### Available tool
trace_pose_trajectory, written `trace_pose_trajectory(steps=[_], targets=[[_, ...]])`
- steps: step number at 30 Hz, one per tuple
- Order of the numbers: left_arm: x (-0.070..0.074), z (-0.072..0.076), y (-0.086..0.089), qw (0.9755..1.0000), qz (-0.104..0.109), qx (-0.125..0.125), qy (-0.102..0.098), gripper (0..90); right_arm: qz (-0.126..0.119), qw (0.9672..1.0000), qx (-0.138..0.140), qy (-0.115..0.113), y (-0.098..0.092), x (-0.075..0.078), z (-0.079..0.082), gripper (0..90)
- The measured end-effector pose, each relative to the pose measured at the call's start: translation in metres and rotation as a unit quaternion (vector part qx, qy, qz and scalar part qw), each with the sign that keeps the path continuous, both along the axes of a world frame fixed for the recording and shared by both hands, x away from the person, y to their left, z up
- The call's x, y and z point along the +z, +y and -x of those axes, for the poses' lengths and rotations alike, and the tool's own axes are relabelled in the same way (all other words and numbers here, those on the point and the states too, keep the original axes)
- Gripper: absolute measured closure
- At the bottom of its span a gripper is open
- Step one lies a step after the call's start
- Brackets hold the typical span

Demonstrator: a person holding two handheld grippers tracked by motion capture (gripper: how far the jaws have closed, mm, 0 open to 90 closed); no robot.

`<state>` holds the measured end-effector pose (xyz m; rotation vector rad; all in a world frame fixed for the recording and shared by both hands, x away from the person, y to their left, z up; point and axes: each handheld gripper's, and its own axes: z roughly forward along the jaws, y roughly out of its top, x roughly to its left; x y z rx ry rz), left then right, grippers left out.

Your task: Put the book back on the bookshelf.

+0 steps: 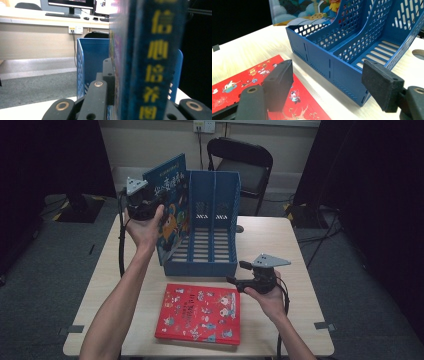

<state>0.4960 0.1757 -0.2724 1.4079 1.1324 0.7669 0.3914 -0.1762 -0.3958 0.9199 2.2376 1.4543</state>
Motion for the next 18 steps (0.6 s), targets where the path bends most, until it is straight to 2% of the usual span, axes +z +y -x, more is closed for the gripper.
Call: trace_pose_trajectory(steps=[2, 9, 13, 16, 18], targets=[[-0.002, -0.007, -0.003, 0.9999, -0.007, 0.008, -0.005, 83.6, 0.0, 1.0, 0.003, 0.002, 0.0, -0.001, -0.001, 25.3], [-0.008, -0.018, -0.013, 0.9996, -0.026, 0.009, -0.01, 83.6, 0.0, 1.0, 0.008, 0.002, 0.0, -0.001, 0.0, 24.9], [-0.016, -0.018, -0.023, 0.9986, -0.043, 0.012, -0.027, 83.6, 0.001, 0.9999, 0.011, 0.003, 0.0, -0.002, 0.001, 24.9], [-0.018, -0.019, -0.021, 0.9986, -0.036, 0.01, -0.036, 83.6, 0.002, 0.9999, 0.01, 0.003, 0.0, -0.003, 0.002, 25.0], [-0.018, -0.021, -0.018, 0.999, -0.031, 0.009, -0.033, 83.6, 0.005, 0.9999, 0.01, 0.006, 0.0, -0.005, 0.002, 25.0]])
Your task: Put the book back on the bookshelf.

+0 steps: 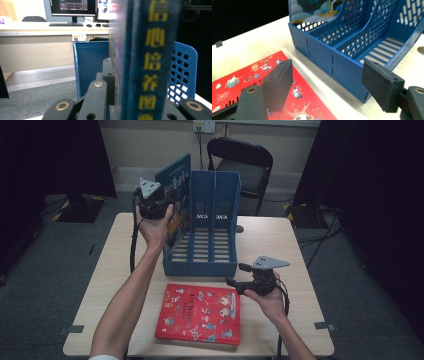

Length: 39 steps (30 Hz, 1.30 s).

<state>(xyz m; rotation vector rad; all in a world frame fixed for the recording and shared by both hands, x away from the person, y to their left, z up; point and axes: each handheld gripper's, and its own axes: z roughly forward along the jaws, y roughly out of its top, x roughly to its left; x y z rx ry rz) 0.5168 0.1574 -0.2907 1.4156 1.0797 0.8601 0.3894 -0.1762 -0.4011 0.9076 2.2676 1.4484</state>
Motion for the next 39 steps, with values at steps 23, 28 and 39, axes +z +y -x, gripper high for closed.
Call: trace_pose_trajectory(steps=[23, 28, 39], targets=[[-0.034, -0.001, 0.0, 1.0, 0.003, -0.003, -0.008, 83.5, 0.008, 0.9999, 0.007, 0.01, 0.002, -0.006, -0.002, 25.0], [-0.044, 0.005, 0.0, 0.9999, -0.008, -0.006, 0.0, 83.3, 0.011, 0.9998, 0.007, 0.013, 0.004, -0.007, -0.003, 25.0], [-0.052, 0.025, 0.007, 0.9993, -0.021, -0.022, 0.02, 82.0, 0.016, 0.9997, 0.009, 0.017, 0.005, -0.008, -0.003, 25.0]])
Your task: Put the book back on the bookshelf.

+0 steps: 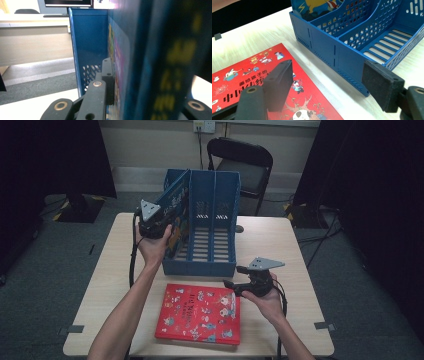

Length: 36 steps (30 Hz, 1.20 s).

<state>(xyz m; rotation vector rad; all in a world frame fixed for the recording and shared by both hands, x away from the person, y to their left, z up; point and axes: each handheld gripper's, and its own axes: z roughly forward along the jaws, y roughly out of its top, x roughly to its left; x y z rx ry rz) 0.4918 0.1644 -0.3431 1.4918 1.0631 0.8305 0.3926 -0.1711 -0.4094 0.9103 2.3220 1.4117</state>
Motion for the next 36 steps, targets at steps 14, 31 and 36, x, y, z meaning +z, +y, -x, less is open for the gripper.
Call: trace_pose_trajectory(steps=[14, 31, 36], targets=[[0.014, 0.012, 0.011, 0.999, 0.024, -0.025, 0.029, 71.8, 0.006, 1.0, -0.003, 0.006, 0.0, -0.003, -0.002, 25.1], [0.056, 0.004, 0.01, 0.9943, -0.053, -0.034, 0.086, 73.4, 0.012, 0.9998, -0.004, 0.013, 0.001, -0.004, -0.004, 25.3], [0.051, 0.001, 0.01, 0.9932, -0.057, -0.025, 0.099, 79.5, 0.014, 0.9998, -0.003, 0.014, 0.002, -0.004, -0.003, 25.3]])
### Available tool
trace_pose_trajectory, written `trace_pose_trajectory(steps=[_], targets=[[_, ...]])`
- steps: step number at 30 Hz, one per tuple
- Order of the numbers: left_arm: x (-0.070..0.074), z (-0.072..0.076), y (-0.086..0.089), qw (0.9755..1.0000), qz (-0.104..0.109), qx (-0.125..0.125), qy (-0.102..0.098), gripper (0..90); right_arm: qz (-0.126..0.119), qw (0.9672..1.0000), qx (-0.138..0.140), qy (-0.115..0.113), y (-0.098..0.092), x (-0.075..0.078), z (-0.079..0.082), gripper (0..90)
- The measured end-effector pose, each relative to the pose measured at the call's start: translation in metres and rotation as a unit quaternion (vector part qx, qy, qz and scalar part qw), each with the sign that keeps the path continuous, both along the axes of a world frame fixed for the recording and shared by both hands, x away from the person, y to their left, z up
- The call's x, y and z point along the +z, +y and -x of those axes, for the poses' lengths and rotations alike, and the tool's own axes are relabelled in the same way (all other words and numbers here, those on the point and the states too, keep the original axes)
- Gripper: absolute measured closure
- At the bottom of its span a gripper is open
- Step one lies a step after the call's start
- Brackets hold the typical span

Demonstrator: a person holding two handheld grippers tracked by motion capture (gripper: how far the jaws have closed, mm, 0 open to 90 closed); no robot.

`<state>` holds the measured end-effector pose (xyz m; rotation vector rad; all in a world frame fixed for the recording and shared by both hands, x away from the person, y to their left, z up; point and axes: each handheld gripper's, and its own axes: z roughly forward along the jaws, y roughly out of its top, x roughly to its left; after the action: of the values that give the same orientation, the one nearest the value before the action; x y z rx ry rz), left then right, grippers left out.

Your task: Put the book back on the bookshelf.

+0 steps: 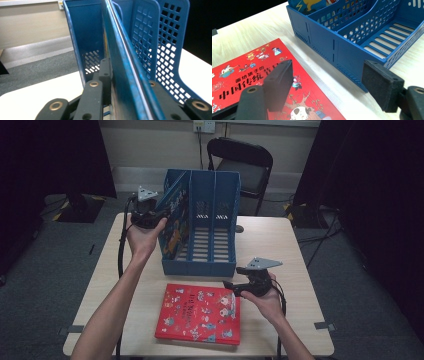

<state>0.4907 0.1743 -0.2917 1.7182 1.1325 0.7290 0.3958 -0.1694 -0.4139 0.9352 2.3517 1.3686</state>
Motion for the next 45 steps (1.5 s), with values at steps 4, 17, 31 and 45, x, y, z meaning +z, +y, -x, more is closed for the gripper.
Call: trace_pose_trajectory(steps=[4, 17, 31, 45], targets=[[-0.001, 0.001, 0.0, 0.9998, -0.01, 0.017, -0.006, 82.1, 0.0, 1.0, -0.001, 0.002, 0.0, -0.001, -0.001, 25.4], [-0.011, 0.01, -0.009, 0.9975, -0.007, 0.043, -0.055, 82.5, 0.001, 1.0, 0.001, 0.005, -0.001, -0.001, 0.0, 25.4], [-0.016, 0.011, -0.004, 0.9915, 0.01, 0.107, -0.073, 81.9, 0.0, 1.0, 0.002, 0.001, -0.002, -0.001, 0.0, 25.7], [-0.018, 0.01, -0.005, 0.9882, 0.019, 0.132, -0.076, 81.8, 0.006, 0.9999, 0.008, 0.006, 0.001, -0.003, 0.0, 25.7]])
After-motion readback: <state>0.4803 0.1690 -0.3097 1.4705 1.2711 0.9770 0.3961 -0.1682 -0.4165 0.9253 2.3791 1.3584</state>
